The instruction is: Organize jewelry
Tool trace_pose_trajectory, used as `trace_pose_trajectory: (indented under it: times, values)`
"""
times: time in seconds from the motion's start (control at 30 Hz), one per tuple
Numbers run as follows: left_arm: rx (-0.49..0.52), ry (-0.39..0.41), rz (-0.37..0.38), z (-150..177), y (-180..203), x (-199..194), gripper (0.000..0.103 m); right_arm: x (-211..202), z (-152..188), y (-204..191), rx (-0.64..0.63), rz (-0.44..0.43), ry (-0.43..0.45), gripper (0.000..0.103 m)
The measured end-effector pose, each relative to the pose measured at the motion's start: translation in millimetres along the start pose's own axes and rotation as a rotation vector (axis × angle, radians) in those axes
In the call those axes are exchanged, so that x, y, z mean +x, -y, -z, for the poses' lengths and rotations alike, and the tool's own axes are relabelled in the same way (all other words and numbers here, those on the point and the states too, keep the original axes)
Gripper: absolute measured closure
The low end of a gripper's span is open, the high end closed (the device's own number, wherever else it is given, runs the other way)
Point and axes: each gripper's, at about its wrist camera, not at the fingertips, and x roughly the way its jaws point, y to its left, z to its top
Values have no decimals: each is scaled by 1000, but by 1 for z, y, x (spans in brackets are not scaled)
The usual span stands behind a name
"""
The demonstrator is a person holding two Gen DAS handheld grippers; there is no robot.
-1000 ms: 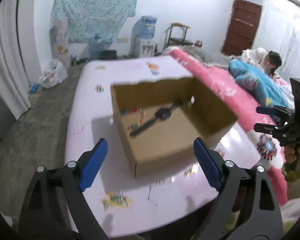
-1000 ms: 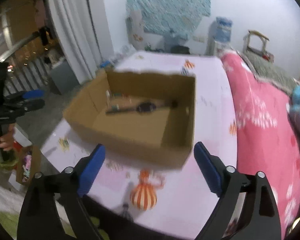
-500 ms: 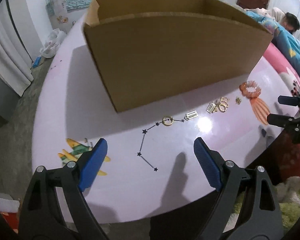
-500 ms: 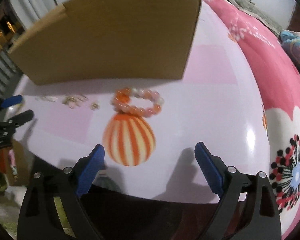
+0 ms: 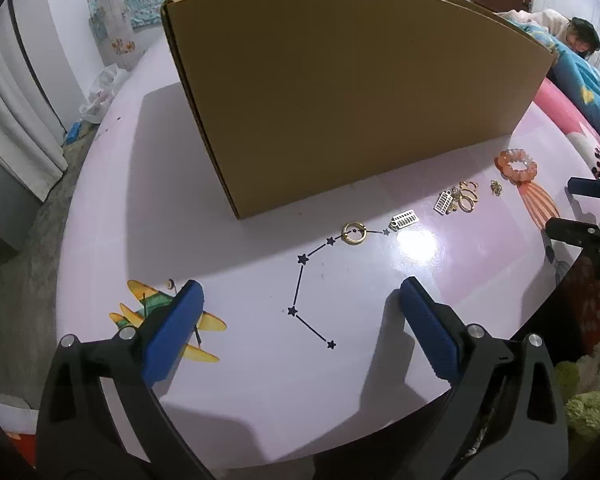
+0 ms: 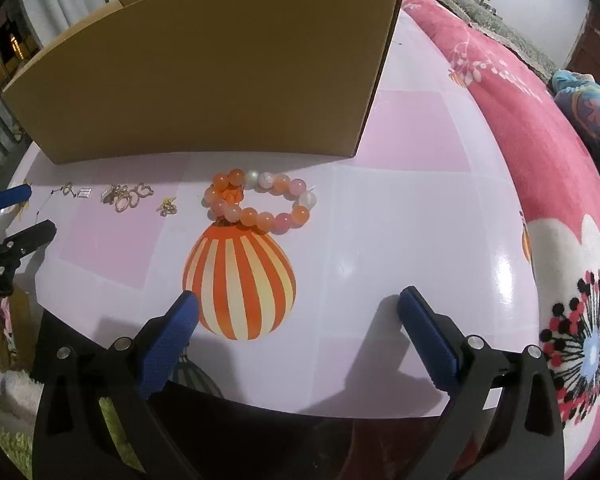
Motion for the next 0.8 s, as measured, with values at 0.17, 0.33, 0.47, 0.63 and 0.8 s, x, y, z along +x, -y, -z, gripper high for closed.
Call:
trace_pose_trajectory:
  times: [0.17, 0.33, 0.47, 0.63, 0.8]
  values:
    - [-1, -6, -5, -2, 0, 1, 8, 1, 4, 3, -41, -25, 15, 6]
    - [0, 0, -4, 0, 1, 0, 7, -11, 0, -3, -71, 25, 43, 7]
    - [0, -3, -2, 2, 1, -1, 7, -28, -8, -10, -86, -60, 137, 9]
    - [0, 5, -4, 3, 1, -1, 7, -29, -20, -20, -131, -109, 158, 39]
    - [-1, 6, -4, 4, 0, 0, 7, -15, -32, -34, -205, -119, 132, 59]
